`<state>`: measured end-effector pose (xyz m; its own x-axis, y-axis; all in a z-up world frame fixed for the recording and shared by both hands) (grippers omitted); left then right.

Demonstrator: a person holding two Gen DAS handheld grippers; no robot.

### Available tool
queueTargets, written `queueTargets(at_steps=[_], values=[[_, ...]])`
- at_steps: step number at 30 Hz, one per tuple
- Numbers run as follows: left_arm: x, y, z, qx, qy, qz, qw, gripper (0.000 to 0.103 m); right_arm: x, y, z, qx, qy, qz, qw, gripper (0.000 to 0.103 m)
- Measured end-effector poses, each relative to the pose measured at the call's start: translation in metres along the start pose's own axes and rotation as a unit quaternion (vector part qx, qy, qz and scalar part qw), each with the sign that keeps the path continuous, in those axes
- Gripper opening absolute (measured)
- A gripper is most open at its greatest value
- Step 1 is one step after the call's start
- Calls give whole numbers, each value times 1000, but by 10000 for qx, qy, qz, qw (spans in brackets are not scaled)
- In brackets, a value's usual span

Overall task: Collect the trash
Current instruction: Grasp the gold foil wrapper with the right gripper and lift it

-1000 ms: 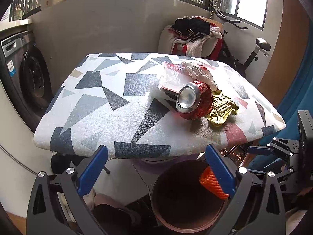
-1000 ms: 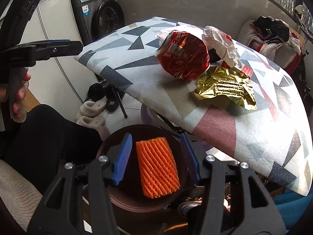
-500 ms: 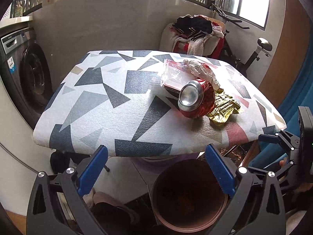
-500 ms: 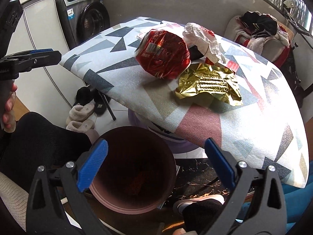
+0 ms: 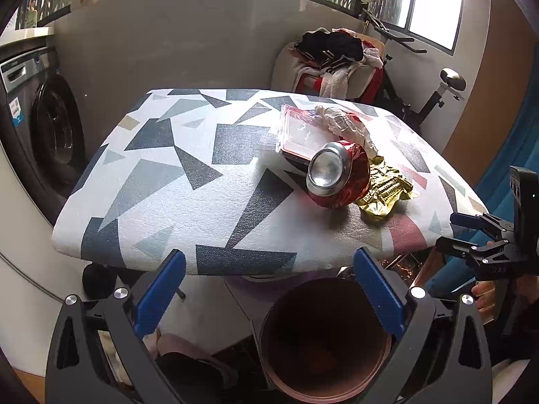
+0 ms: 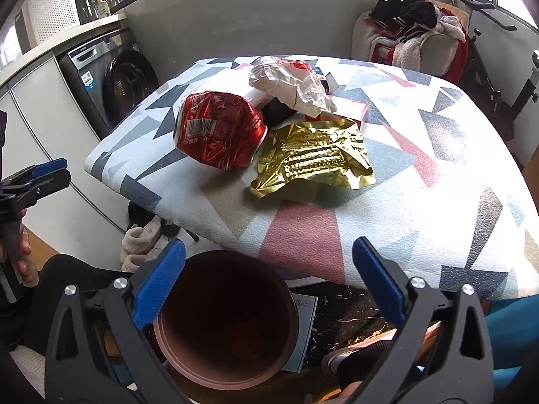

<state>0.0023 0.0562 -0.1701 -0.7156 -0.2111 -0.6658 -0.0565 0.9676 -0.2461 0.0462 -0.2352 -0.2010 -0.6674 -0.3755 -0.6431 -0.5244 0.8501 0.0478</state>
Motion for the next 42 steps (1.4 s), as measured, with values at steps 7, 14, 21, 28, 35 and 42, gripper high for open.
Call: queueTargets(at_steps=[7,14,21,28,35,42], values=[[-5,9,4,-54,-112,-112,9999,98,2,-23,28,-843,269,944,9916,98],[-8,21,12,29,-48,-335,9994,98,-3,-48,56,-973,127,1984,9752,98],[-7,25,20,12,86,-337,9994,98,-19,-82,81,-744,-127,2842,9558,80],[-11,26,29,1,190,-421,9989,98,-31,-103,97,-385,-159,3276,9439,48],[-17,28,34,52,217,-586,9980,97,-23,-115,78,-180,-412,3379,9401,23],[-26,20,40,151,258,-649,9974,97,-23,-134,40,389,-731,3129,9462,16]])
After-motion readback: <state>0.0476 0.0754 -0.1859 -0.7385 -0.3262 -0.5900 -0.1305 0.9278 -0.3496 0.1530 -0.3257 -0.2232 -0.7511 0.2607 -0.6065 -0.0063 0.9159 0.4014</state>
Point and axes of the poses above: each gripper's, at about its wrist camera, not at the fingertips, and z roughly the way its jaws point, y to its left, x to its underside, the point moved 3 cm from there along z, roughly the way its jaws point, and after that the axes turned 13 degrees about -z, right-handed, at the moved point
